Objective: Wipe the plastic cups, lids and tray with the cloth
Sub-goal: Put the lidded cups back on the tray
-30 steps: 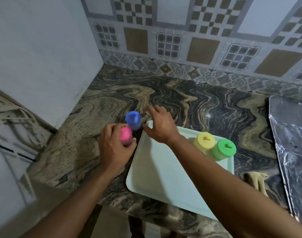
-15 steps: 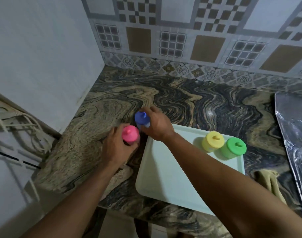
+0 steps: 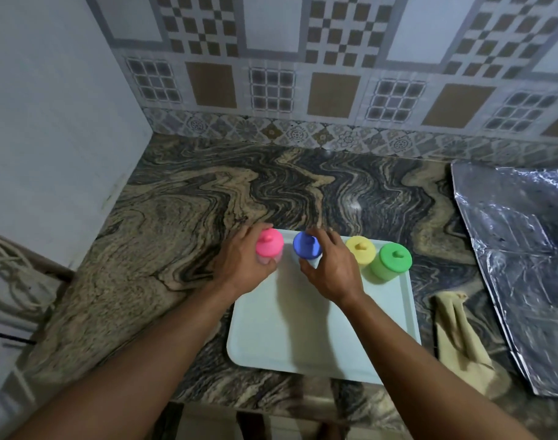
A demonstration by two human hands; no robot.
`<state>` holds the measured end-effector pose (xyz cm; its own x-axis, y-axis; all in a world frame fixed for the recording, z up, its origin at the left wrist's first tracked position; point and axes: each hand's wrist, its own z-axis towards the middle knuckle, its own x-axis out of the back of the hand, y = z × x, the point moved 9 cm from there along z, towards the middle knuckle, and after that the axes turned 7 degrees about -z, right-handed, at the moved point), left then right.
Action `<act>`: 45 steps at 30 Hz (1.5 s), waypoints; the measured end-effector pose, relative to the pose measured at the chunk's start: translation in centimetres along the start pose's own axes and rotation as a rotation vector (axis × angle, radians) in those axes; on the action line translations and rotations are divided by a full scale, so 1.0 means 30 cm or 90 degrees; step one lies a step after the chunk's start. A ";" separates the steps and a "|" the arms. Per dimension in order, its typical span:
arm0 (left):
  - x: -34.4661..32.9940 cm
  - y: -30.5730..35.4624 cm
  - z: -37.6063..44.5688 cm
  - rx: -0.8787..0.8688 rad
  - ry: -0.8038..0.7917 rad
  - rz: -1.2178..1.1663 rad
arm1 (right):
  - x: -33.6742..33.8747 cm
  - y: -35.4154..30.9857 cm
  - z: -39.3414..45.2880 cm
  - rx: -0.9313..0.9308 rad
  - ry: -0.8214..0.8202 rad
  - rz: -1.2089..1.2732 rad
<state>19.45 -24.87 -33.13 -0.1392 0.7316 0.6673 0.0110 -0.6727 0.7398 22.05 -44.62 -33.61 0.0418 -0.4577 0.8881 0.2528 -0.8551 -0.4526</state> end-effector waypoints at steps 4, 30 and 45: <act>-0.028 -0.035 0.009 0.006 -0.007 0.002 | -0.006 0.008 -0.012 0.004 0.009 0.004; -0.005 -0.283 -0.409 0.332 -0.046 -0.077 | 0.162 0.614 -0.521 -0.418 -0.039 -0.030; 0.062 -0.266 -0.015 0.313 0.000 -0.030 | 0.198 0.644 -0.168 -0.426 0.003 0.085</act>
<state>18.67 -18.20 -37.84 -0.1510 0.7599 0.6323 0.4700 -0.5075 0.7221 22.32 -65.09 -37.49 0.0261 -0.5697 0.8214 -0.4064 -0.7568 -0.5120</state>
